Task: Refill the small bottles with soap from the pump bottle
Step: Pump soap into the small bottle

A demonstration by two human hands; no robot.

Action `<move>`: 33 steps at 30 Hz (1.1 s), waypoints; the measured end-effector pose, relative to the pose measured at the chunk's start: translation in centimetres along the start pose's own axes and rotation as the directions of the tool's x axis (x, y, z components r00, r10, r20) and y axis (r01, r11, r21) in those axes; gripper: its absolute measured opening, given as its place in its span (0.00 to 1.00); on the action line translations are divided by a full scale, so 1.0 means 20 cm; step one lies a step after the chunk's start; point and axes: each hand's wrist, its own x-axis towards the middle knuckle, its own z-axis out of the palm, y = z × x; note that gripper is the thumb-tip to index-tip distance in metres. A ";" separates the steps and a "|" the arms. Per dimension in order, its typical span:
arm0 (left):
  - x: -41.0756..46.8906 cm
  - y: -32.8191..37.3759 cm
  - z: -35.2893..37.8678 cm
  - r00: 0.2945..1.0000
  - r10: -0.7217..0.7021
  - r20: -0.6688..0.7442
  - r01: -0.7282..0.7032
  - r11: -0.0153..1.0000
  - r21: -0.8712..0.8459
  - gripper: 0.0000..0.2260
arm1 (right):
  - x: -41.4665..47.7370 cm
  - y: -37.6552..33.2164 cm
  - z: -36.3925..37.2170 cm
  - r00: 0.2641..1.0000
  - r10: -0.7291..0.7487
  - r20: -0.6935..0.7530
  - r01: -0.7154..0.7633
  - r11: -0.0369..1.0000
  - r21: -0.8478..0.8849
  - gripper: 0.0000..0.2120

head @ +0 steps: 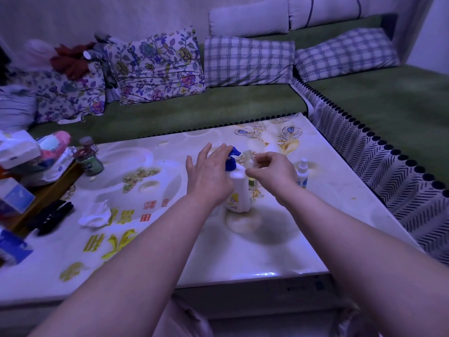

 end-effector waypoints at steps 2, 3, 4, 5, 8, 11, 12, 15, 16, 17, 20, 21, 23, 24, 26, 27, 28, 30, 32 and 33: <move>0.00 0.00 0.00 1.000 -0.001 0.001 0.001 1.000 -0.003 0.32 | 0.00 0.00 0.01 1.000 0.011 0.005 -0.011 1.000 -0.016 0.12; 0.00 0.00 0.00 1.000 -0.003 0.002 0.003 1.000 -0.004 0.32 | 0.00 0.01 0.01 1.000 0.016 0.009 -0.016 1.000 -0.019 0.13; 0.00 0.00 0.00 1.000 -0.005 0.004 0.005 1.000 -0.002 0.32 | 0.00 0.01 0.01 1.000 0.019 0.014 -0.019 1.000 -0.021 0.14; 0.00 0.00 0.00 1.000 -0.005 0.007 0.005 1.000 0.000 0.32 | 0.00 0.00 0.02 1.000 0.022 0.019 -0.022 1.000 -0.021 0.15; 0.00 0.00 -0.01 1.000 -0.009 0.018 0.009 1.000 0.006 0.32 | 0.00 0.00 0.03 0.999 0.024 0.025 -0.023 1.000 -0.013 0.18; 0.00 0.00 -0.01 1.000 -0.014 0.025 0.014 1.000 0.011 0.33 | 0.00 -0.01 0.04 0.999 0.015 0.030 -0.015 1.000 -0.008 0.17; 0.01 0.00 -0.01 1.000 -0.016 0.026 0.016 1.000 0.010 0.33 | 0.00 -0.01 0.04 0.999 0.010 0.031 -0.010 1.000 -0.007 0.17; 0.01 0.00 0.00 1.000 -0.017 0.024 0.017 1.000 0.006 0.33 | 0.00 -0.01 0.04 1.000 0.002 0.023 -0.002 1.000 -0.021 0.17; 0.01 0.00 0.00 1.000 -0.016 0.022 0.016 1.000 0.004 0.33 | 0.00 -0.01 0.04 1.000 0.000 0.021 0.001 0.999 -0.033 0.17; 0.01 0.00 0.00 1.000 -0.015 0.021 0.015 1.000 0.002 0.33 | 0.00 -0.01 0.04 1.000 0.000 0.021 0.001 0.999 -0.043 0.16; 0.01 0.00 0.00 1.000 -0.013 0.017 0.013 1.000 0.008 0.33 | 0.00 -0.02 0.04 1.000 -0.002 0.016 0.003 0.999 -0.052 0.15; 0.01 0.00 0.00 1.000 -0.014 0.017 0.014 1.000 0.015 0.33 | 0.00 -0.02 0.03 1.000 -0.006 0.016 0.006 0.999 -0.054 0.16; 0.02 0.00 0.00 1.000 -0.016 0.017 0.016 1.000 0.021 0.33 | 0.00 -0.03 0.03 1.000 -0.009 0.019 0.011 0.998 -0.066 0.16; 0.02 0.00 0.00 1.000 -0.016 0.016 0.016 1.000 0.021 0.32 | -0.01 -0.03 0.03 1.000 -0.010 0.019 0.011 0.997 -0.075 0.17; 0.01 0.00 0.00 1.000 -0.014 0.016 0.014 1.000 0.021 0.32 | -0.01 -0.04 0.03 1.000 -0.018 0.015 0.020 0.995 -0.095 0.17; 0.01 0.00 0.00 1.000 -0.014 0.017 0.013 1.000 0.022 0.33 | -0.01 -0.04 0.03 1.000 -0.023 0.015 0.025 0.994 -0.105 0.18; 0.01 0.00 0.00 1.000 -0.013 0.019 0.013 1.000 0.025 0.33 | -0.01 -0.04 0.03 1.000 -0.026 0.015 0.027 0.993 -0.112 0.18; 0.01 -0.01 0.00 1.000 -0.011 0.019 0.010 0.999 0.033 0.33 | -0.01 -0.04 0.03 1.000 -0.029 0.011 0.030 0.992 -0.119 0.17; 0.01 -0.01 0.00 1.000 -0.012 0.016 0.012 0.999 0.039 0.33 | -0.01 -0.04 0.03 1.000 -0.029 0.007 0.030 0.992 -0.119 0.16; 0.01 0.00 0.00 1.000 -0.012 0.014 0.011 0.999 0.043 0.32 | -0.01 -0.04 0.02 1.000 -0.027 0.008 0.028 0.993 -0.119 0.15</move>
